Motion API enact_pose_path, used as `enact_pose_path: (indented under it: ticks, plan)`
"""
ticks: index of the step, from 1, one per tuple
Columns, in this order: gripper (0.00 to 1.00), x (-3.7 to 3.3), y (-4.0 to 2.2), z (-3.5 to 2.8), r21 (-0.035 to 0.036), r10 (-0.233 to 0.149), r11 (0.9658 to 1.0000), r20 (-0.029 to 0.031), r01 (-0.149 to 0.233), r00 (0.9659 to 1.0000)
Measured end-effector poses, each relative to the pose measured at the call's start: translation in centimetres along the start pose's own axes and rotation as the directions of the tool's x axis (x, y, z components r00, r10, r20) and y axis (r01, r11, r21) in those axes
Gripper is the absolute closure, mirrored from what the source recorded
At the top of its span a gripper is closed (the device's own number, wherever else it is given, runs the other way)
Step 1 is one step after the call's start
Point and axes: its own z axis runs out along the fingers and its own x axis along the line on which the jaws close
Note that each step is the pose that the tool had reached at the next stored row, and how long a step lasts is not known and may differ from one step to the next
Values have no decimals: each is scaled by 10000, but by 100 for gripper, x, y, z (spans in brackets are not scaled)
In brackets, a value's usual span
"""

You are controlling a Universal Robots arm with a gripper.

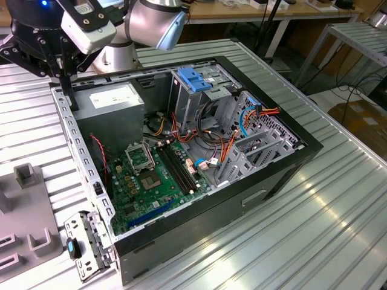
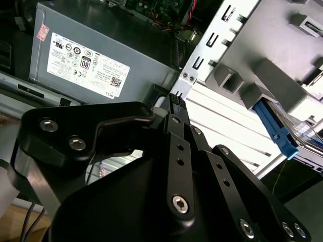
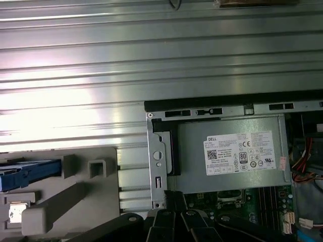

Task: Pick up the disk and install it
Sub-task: 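Reach for the disk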

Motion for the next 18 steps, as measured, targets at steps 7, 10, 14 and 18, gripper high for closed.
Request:
enact_pose_path:
  ticks: [7,10,14,18]
  plan:
    - [89,95,-1,-2,0,0,10000,0,0,10000]
    - [89,144,-2,-3,0,1,10000,0,-1,10000]
    - [89,193,-3,-5,-1,1,10000,0,-1,10000]
    - [89,264,-4,-7,0,0,10000,0,0,10000]
